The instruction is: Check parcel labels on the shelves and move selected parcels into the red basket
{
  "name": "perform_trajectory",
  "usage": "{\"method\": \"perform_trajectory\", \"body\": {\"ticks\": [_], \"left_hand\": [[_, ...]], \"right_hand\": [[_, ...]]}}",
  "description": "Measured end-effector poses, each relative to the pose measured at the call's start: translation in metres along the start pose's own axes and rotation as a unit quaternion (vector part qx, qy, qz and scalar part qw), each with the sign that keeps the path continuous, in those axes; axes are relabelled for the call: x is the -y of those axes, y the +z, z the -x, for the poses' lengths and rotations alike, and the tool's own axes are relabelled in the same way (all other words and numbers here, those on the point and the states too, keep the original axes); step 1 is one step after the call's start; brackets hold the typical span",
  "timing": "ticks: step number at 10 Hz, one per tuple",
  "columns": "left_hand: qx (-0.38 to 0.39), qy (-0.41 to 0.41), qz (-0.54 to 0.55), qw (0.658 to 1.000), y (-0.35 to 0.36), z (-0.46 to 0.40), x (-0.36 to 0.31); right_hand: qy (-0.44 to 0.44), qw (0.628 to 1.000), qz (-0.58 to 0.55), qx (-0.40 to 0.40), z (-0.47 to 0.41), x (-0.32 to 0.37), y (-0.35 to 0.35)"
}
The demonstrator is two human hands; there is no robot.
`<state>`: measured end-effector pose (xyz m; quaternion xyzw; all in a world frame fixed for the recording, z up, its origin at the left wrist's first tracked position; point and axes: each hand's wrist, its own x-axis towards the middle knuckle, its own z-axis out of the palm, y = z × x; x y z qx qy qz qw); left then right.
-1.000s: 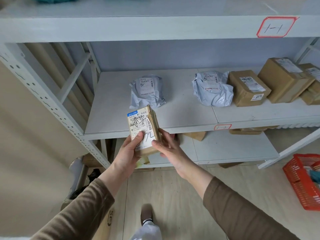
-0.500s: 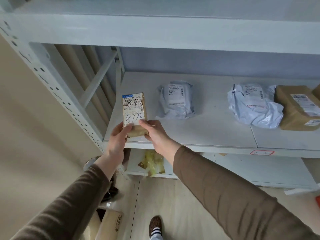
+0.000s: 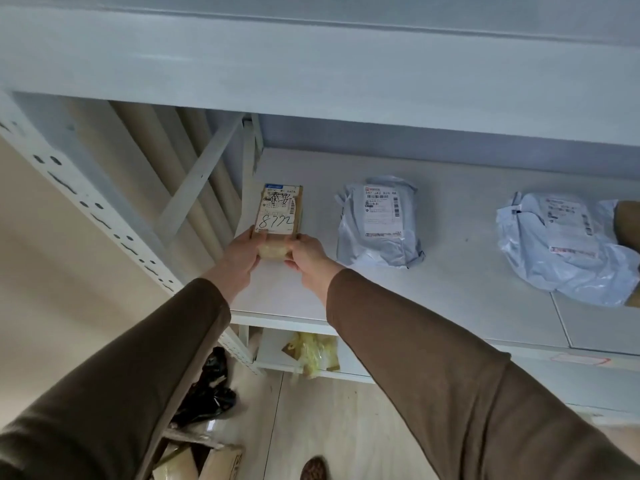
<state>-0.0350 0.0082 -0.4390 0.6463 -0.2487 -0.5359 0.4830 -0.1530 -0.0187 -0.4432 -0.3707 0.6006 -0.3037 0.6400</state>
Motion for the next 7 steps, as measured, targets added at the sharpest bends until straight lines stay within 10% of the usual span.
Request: {"method": "perform_trajectory", "body": {"ticks": [4, 7], "left_hand": [[-0.026, -0.01, -0.045, 0.999, 0.005, -0.012, 0.004], [0.018, 0.132, -0.154, 0.979, 0.013, 0.087, -0.038]], "right_hand": [[0.019, 0.999, -0.024, 0.015, 0.0, 0.0, -0.012], [-0.079, 0.996, 0.009, 0.043, 0.123, 0.031, -0.094]]}}
